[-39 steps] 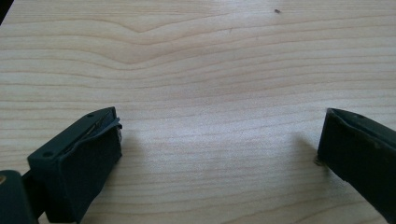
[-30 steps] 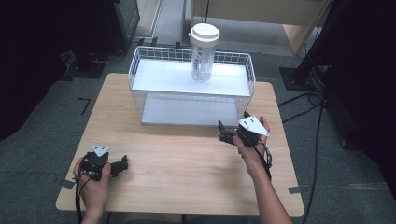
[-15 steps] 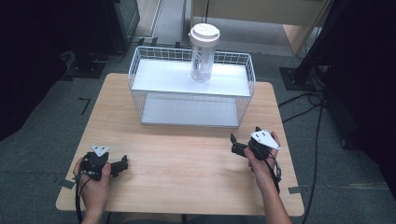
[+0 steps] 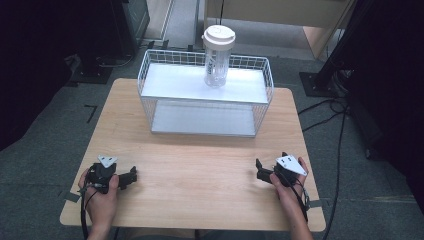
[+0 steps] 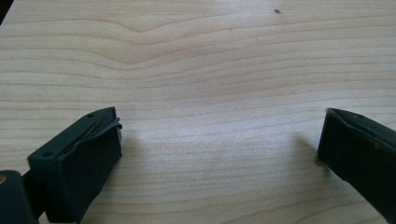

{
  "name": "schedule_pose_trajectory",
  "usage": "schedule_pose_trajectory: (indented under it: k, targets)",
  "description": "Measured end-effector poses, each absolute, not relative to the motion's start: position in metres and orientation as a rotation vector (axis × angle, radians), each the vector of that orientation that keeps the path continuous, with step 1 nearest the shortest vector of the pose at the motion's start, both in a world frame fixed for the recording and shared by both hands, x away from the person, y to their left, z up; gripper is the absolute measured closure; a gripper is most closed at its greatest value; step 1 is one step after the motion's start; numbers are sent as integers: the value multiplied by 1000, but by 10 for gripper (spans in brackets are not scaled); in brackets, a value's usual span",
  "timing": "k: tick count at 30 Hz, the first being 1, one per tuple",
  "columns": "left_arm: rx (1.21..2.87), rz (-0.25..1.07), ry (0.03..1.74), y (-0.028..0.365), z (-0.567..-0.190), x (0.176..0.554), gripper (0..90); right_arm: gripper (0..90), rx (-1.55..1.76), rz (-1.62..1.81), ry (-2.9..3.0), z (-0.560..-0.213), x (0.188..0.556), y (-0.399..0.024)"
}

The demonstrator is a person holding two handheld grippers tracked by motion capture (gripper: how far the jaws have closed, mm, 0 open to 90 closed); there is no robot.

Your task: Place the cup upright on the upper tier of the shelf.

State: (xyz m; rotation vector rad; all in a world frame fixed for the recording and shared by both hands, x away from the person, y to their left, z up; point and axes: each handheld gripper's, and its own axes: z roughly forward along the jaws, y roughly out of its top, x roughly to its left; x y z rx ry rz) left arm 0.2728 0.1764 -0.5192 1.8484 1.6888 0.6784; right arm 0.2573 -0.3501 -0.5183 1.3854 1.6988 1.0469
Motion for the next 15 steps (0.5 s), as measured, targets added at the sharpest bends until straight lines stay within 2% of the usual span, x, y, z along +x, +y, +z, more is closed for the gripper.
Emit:
schedule_pose_trajectory:
  k: [15]
  targets:
    - [1851,678,1688,176,-519,273,0,18,1334,862,1837,-522,215,-372]
